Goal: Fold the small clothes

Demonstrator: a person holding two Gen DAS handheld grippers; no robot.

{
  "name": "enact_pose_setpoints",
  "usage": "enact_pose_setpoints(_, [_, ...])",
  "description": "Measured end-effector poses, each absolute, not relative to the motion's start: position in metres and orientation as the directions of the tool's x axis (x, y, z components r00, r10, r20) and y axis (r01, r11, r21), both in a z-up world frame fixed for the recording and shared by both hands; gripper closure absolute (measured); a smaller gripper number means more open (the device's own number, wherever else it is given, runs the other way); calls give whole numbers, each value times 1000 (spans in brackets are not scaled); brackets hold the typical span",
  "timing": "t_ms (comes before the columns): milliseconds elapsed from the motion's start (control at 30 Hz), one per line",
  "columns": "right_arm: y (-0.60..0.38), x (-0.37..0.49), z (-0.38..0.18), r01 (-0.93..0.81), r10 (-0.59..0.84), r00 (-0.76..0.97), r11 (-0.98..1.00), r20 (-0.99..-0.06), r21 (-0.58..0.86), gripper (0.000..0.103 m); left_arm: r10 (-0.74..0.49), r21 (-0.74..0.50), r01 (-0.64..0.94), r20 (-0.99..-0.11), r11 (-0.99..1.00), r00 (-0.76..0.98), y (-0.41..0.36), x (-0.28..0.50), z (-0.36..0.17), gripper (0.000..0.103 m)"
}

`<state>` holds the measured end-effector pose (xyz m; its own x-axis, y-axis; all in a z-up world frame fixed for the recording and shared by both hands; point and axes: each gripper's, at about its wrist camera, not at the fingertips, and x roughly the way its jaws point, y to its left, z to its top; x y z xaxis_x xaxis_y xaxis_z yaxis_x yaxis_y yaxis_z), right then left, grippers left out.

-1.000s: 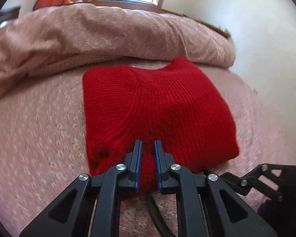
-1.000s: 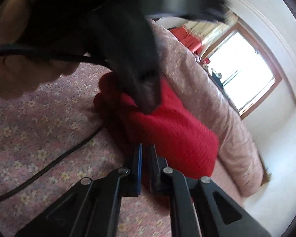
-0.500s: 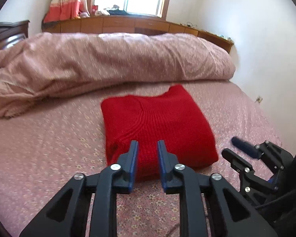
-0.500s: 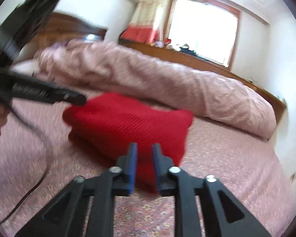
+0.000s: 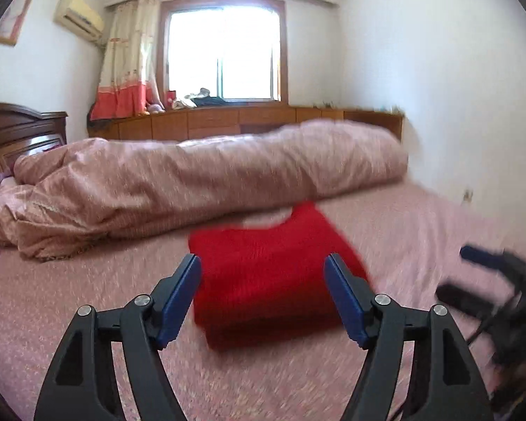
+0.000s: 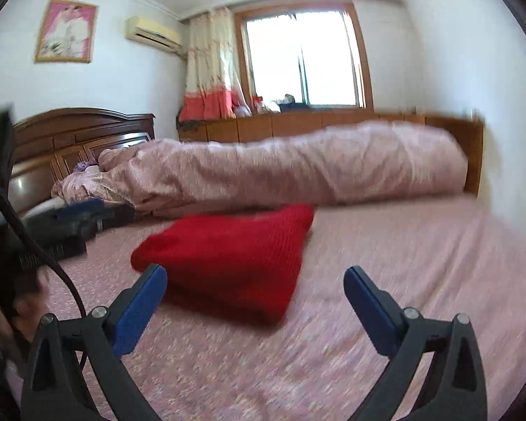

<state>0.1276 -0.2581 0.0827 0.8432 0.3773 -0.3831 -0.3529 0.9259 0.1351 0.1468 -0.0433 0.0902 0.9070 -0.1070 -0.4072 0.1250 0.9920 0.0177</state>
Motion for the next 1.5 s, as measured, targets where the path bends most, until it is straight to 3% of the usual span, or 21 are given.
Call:
enact_pose_setpoints(133, [-260, 142, 54, -327, 377, 814, 926, -442, 188, 0, -93, 1, 105, -463, 994, 881, -35, 159, 47, 36])
enact_pose_setpoints(300, [-261, 156, 30, -295, 357, 822, 934, -444, 204, 0, -96, -62, 74, -512, 995, 854, -20, 177, 27, 36])
enact_pose_setpoints(433, [-257, 171, 14, -277, 346, 789, 938, -508, 208, 0, -106, -90, 71, -485, 993, 868, -15, 182, 29, 36])
enact_pose_setpoints(733, [-234, 167, 10, -303, 305, 789, 948, -533, 94, 0, -92, -25, 92, -495, 995, 864, -29, 182, 21, 30])
enact_pose_setpoints(900, [-232, 168, 11, -304, 301, 786, 949, -541, 86, 0, -109, -54, 95, -517, 994, 849, -25, 187, 19, 28])
enact_pose_setpoints(1133, [-241, 206, 3, -275, 347, 700, 938, -624, 213, 0, -157, -214, 36, -585, 976, 795, 5, 213, 12, 29])
enact_pose_setpoints(1267, [-257, 221, 22, -240, 368, 757, 925, -540, 294, 0, -124, -206, 13, -535, 978, 836, 17, 216, 24, 29])
enact_pose_setpoints(1333, [-256, 231, 27, -219, 326, 772, 942, -546, 253, 0, -41, -120, -35, -575, 992, 817, 15, 229, 18, 29])
enact_pose_setpoints(1400, [-248, 245, 19, -190, 251, 750, 968, -611, 164, 1, -70, -155, -37, -634, 987, 770, 21, 241, 5, 29])
enact_pose_setpoints(1500, [-239, 256, -2, -193, 171, 693, 980, -700, 48, 2, -118, -227, -42, -647, 973, 753, 32, 240, -1, 29])
